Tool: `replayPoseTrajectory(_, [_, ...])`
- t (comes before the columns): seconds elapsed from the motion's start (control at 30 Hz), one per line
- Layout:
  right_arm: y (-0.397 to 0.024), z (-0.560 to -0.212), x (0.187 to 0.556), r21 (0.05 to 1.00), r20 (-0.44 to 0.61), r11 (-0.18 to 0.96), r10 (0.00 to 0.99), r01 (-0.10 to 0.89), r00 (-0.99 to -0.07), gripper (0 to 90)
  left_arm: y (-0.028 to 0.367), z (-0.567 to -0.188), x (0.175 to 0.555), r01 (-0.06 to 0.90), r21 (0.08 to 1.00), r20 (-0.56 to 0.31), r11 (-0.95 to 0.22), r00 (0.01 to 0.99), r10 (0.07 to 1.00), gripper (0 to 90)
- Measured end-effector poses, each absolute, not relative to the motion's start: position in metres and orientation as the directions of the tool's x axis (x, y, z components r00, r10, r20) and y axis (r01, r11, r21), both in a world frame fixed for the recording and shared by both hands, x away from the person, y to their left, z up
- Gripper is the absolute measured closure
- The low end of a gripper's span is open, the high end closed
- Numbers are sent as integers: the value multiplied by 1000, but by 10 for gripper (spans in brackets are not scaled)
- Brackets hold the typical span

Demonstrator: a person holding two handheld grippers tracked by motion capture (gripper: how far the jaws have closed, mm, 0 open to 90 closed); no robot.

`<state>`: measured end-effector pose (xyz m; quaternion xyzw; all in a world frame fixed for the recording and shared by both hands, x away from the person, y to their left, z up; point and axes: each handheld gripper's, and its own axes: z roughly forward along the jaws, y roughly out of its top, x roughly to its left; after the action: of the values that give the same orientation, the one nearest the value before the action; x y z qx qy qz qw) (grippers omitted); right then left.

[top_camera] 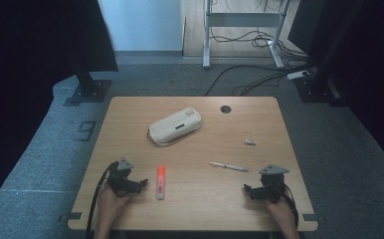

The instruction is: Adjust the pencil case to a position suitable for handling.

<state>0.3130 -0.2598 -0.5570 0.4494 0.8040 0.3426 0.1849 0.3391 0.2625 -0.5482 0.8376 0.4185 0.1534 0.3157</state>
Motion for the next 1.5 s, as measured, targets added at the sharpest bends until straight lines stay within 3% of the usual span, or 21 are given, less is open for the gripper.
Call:
replayPoseTrajectory(0.77, [-259,-557,314,715,14,366,845,596,-535,0,263,-548,339,607,660,-11,-442,596,803,0])
replayPoseTrajectory(0.93, [-259,-557,314,715,13,366,845,595,-535,0,265,-547,336,599,669,-10,-440,599,801,38])
replayPoseTrajectory(1.5, [-259,-557,314,715,13,366,845,595,-535,0,258,-527,348,569,702,-39,-429,632,774,0])
